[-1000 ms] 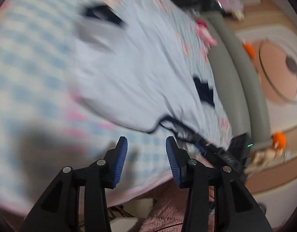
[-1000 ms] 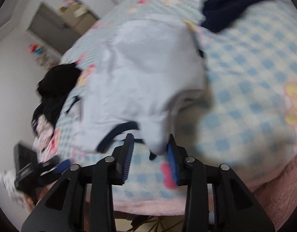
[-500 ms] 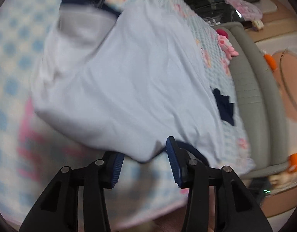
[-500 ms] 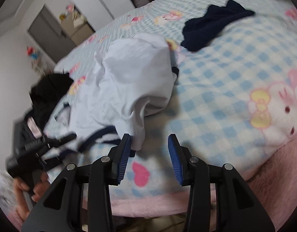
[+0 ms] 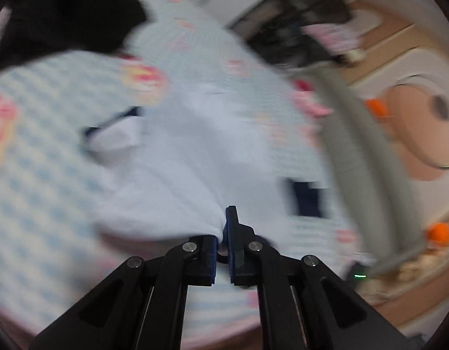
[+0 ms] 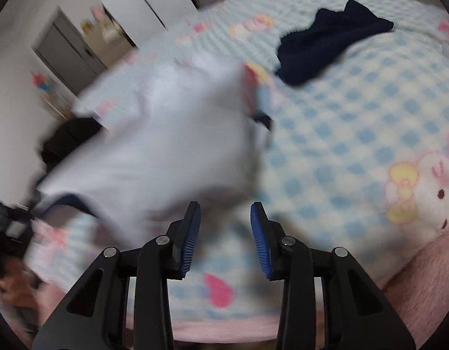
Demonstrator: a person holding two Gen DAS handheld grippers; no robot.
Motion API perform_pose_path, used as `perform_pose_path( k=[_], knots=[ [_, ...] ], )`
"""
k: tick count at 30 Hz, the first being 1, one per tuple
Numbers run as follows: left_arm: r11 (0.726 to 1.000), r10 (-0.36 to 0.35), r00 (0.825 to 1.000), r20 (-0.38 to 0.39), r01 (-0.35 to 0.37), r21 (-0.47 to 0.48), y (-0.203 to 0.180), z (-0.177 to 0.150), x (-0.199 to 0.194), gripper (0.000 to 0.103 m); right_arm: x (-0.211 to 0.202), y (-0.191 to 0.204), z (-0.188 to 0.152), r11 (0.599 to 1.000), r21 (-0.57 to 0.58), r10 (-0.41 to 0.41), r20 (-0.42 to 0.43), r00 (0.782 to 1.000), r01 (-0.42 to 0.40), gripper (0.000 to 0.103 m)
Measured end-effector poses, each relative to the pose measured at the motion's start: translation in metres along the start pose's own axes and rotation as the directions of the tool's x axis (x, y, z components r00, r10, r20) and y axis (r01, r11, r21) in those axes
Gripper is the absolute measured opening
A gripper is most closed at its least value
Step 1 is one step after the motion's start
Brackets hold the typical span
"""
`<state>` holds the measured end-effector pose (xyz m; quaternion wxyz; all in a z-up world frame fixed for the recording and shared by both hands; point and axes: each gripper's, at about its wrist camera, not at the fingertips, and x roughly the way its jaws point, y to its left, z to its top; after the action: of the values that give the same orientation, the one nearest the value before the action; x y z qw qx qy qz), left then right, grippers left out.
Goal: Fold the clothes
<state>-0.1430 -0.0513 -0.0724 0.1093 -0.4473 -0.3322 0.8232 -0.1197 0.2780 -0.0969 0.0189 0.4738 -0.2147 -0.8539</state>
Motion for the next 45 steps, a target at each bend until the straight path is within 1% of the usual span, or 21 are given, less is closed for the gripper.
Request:
perform_pose_path(
  k=[1, 3, 4, 5, 7, 10, 15, 17, 20, 26, 27, 28, 29, 30, 35, 36, 37, 38, 40, 42, 45],
  knots=[
    [0.999, -0.023, 0.998, -0.055, 0.021, -0.038, 0.016, -0.003, 0.007, 0.010, 0.006, -0.003, -0.005, 0.999, 0.026, 0.023, -0.026, 0.999, -0.023, 0.036],
    [0.986, -0.125, 0.984, -0.127, 0.109, -0.123, 0.043, -0.012, 0.014, 0.024, 0.008, -0.006, -0.016, 0.978, 0.098, 0.188, -0.055, 0.981, -0.182, 0.037],
    [0.983, -0.144, 0.981, -0.130, 0.127, -0.133, 0.049, -0.014, 0.016, 0.043, 0.008, -0.002, -0.020, 0.965, 0.097, 0.249, -0.070, 0.966, -0.242, 0.037],
    [0.983, -0.146, 0.981, -0.130, 0.129, -0.129, 0.053, -0.016, 0.018, 0.052, 0.009, 0.004, -0.024, 0.954, 0.081, 0.295, -0.087, 0.952, -0.288, 0.041],
    [0.984, -0.148, 0.980, -0.130, 0.133, -0.120, 0.061, -0.019, 0.023, 0.052, 0.011, 0.019, -0.027, 0.941, 0.034, 0.338, -0.110, 0.935, -0.336, 0.048],
    [0.983, -0.153, 0.980, -0.126, 0.138, -0.121, 0.068, -0.009, 0.033, 0.052, 0.021, 0.021, -0.017, 0.964, 0.041, 0.266, -0.061, 0.962, -0.264, 0.053],
    [0.971, -0.176, 0.982, -0.073, 0.161, -0.178, 0.044, 0.040, 0.060, 0.048, 0.064, 0.003, 0.023, 0.961, 0.184, 0.224, -0.072, 0.972, -0.207, 0.057],
    [0.979, -0.137, 0.990, -0.046, 0.128, -0.160, 0.039, 0.057, 0.056, 0.020, 0.060, 0.005, 0.038, 0.953, 0.188, 0.246, -0.026, 0.969, -0.237, 0.057],
    [0.999, -0.038, 0.999, 0.008, 0.038, -0.035, 0.032, 0.067, 0.034, 0.014, 0.038, 0.001, 0.050, 0.927, 0.217, 0.302, 0.052, 0.952, -0.306, 0.057],
    [1.000, 0.004, 0.990, 0.139, -0.003, -0.004, 0.056, 0.073, -0.017, 0.015, 0.019, -0.014, 0.041, 0.949, 0.202, 0.237, 0.040, 0.971, -0.240, 0.057],
    [0.999, -0.024, 0.992, 0.121, 0.029, -0.040, 0.065, 0.072, -0.015, 0.016, 0.021, -0.020, 0.039, 0.941, 0.222, 0.254, 0.031, 0.967, -0.255, 0.057],
    [0.994, -0.061, 0.994, 0.088, 0.068, -0.080, 0.075, 0.070, -0.009, 0.021, 0.024, -0.024, 0.036, 0.933, 0.236, 0.274, 0.017, 0.961, -0.271, 0.057],
    [0.991, -0.080, 0.996, 0.043, 0.084, -0.101, 0.079, 0.064, 0.002, 0.034, 0.029, -0.023, 0.034, 0.930, 0.236, 0.289, -0.004, 0.957, -0.280, 0.057],
    [0.990, -0.088, 0.996, -0.008, 0.086, -0.110, 0.080, 0.057, 0.015, 0.038, 0.036, -0.020, 0.033, 0.934, 0.227, 0.288, -0.021, 0.957, -0.276, 0.057],
    [0.992, -0.093, 0.991, -0.092, 0.085, -0.092, 0.084, 0.040, 0.049, 0.041, 0.059, -0.009, 0.027, 0.935, 0.204, 0.302, -0.033, 0.953, -0.290, 0.057],
    [0.992, -0.092, 0.992, -0.081, 0.084, -0.093, 0.081, 0.046, 0.048, 0.037, 0.062, -0.008, 0.029, 0.940, 0.196, 0.292, -0.036, 0.956, -0.280, 0.053],
    [0.993, -0.085, 0.995, -0.058, 0.080, -0.083, 0.075, 0.053, 0.043, 0.016, 0.062, -0.007, 0.035, 0.948, 0.180, 0.273, -0.033, 0.961, -0.263, 0.043],
    [0.994, -0.078, 0.996, -0.035, 0.075, -0.074, 0.069, 0.061, 0.039, 0.008, 0.055, -0.004, 0.044, 0.956, 0.157, 0.255, -0.018, 0.967, -0.249, 0.022],
    [0.993, -0.115, 0.992, 0.050, 0.114, 0.008, 0.040, 0.078, 0.002, 0.007, 0.037, 0.003, 0.062, 0.968, 0.103, 0.226, 0.027, 0.974, -0.227, 0.013],
    [0.981, -0.179, 0.975, 0.135, 0.167, 0.095, 0.010, 0.091, -0.043, 0.006, -0.010, 0.014, 0.086, 0.971, 0.027, 0.233, 0.137, 0.963, -0.239, 0.009],
    [0.956, -0.265, 0.941, 0.212, 0.227, 0.188, -0.020, 0.087, -0.106, 0.005, -0.086, 0.032, 0.105, 0.952, -0.053, 0.304, 0.293, 0.906, -0.302, 0.009]
  ],
)
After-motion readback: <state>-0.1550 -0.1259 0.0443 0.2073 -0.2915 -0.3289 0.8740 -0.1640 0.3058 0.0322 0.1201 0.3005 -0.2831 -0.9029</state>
